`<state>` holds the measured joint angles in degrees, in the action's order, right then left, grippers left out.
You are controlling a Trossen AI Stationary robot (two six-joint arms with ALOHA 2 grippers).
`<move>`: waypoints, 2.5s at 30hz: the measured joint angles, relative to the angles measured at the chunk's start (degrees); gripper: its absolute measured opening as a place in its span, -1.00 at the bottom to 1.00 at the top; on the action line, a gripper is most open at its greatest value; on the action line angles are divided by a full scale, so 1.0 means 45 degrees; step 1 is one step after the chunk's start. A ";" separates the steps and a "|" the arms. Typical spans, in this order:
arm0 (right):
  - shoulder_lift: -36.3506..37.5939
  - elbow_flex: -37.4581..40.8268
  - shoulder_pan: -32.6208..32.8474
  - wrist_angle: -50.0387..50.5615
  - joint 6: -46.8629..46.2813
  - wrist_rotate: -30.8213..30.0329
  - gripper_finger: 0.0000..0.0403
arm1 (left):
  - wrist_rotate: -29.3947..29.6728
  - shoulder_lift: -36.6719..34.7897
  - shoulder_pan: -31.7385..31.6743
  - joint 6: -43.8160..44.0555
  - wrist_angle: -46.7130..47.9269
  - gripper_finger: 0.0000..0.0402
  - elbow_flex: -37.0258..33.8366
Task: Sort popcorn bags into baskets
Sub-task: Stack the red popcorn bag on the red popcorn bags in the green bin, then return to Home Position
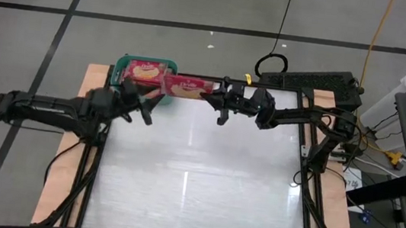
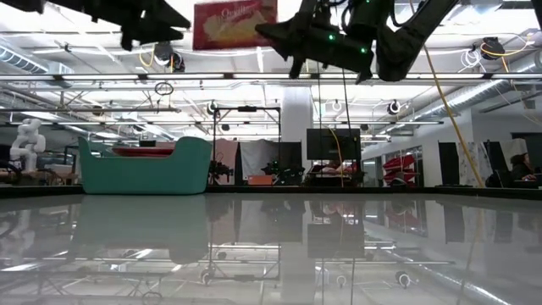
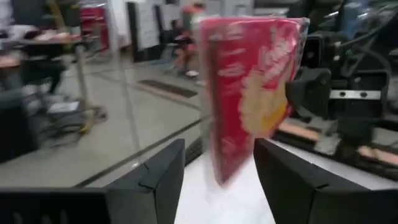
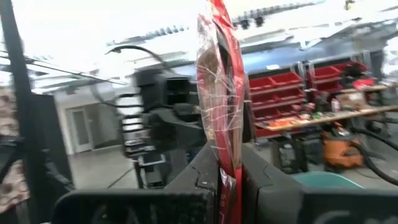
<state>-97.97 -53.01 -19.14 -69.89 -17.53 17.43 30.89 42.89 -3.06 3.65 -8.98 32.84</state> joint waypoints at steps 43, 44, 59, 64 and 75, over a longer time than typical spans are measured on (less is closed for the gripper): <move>0.0015 -0.0230 -0.0393 0.6141 0.3039 -0.0125 -0.27 | -1.1926 -0.0239 -1.4861 0.2263 0.5750 -0.91 0.0893; 0.0015 -0.0230 -0.0315 0.6175 0.3064 -0.0125 -0.27 | -1.2614 0.0156 -1.5104 0.2283 0.5604 -0.91 0.0894; 0.0015 -0.0230 0.0464 0.6730 0.3035 -0.0125 -0.28 | -1.2474 0.3216 -1.5861 0.1861 0.5043 -0.62 0.0894; 0.0015 -0.0230 0.0481 0.6843 0.2829 -0.0125 -0.28 | -1.1915 0.3221 -1.5618 0.1330 0.4827 -0.44 0.0894; 0.0010 -0.0220 0.0843 0.7281 0.2810 -0.0126 -0.28 | -0.9876 0.3182 -1.4983 0.1370 0.2655 0.03 0.0894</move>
<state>-97.93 -54.00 -15.35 -37.12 -4.89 16.86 -13.55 57.21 -70.48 9.82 2.97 36.86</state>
